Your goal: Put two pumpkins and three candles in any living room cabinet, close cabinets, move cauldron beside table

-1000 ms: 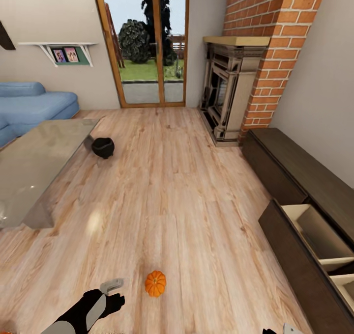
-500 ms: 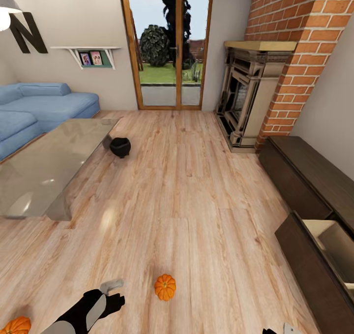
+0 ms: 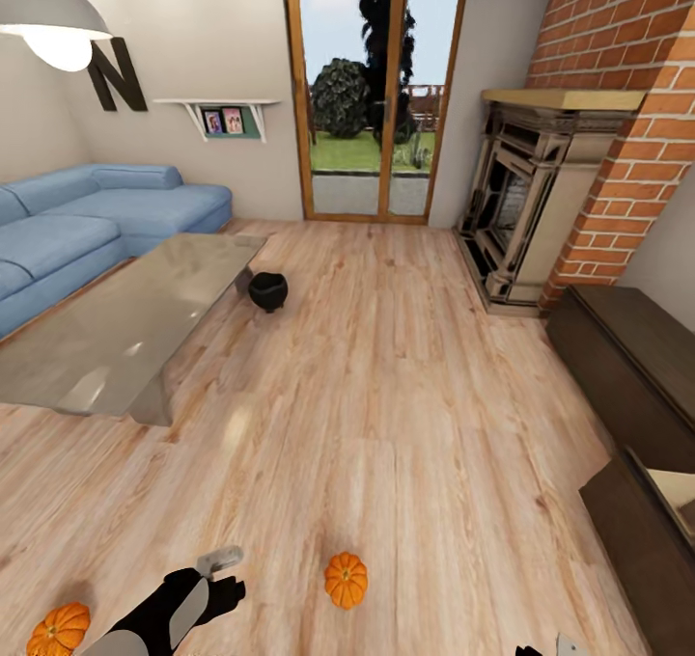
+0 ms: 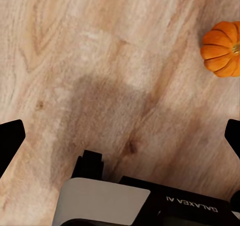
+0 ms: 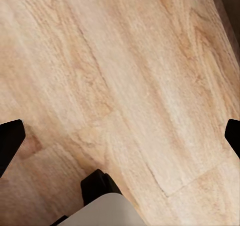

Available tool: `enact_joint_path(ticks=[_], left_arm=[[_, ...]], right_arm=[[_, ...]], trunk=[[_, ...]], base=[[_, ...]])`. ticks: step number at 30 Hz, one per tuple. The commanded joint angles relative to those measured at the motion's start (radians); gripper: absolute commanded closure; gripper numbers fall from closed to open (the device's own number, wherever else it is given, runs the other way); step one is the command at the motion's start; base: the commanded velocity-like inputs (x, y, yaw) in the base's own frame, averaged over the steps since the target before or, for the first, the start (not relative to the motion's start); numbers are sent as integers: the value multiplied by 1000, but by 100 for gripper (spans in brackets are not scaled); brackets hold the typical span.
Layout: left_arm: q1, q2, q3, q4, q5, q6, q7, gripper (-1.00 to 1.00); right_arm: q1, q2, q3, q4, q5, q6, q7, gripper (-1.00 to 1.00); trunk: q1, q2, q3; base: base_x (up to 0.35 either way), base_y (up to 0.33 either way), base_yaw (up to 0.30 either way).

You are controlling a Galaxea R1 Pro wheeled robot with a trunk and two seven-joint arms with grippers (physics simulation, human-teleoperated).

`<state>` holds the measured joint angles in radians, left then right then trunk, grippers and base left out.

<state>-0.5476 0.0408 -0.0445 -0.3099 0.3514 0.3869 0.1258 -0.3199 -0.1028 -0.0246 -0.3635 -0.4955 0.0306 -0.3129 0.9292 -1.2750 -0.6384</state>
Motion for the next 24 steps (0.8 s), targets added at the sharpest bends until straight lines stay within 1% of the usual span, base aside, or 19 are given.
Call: enact_joint_path(ticks=[1,6,9,12,16,24], left_arm=[[0,0,0,0,0,0,0,-100],[0,-2,-1,0,-1,0,1,-100],[0,-4,-1,0,-3,0,1,-100],[0,-4,-2,0,-4,0,1,-100],[0,-3,-2,0,-4,0,0,-100],[0,-3,-2,0,-3,0,0,-100]], right_arm=[[0,0,0,0,0,0,0,-100],[0,0,0,0,0,0,0,-100],[0,1,1,0,15,0,0,-100],[0,1,15,0,26,0,-1,-100],[0,2,35,0,30,-1,-2,-100],[0,2,40,0,31,-1,-2,-100]], trunk=[[0,0,1],[0,0,1],[0,0,1],[0,0,1],[0,0,1],[0,0,1]], base=[[81,0,117],[147,0,90],[207,0,251],[129,0,283],[-50,11,290],[-70,116,292]])
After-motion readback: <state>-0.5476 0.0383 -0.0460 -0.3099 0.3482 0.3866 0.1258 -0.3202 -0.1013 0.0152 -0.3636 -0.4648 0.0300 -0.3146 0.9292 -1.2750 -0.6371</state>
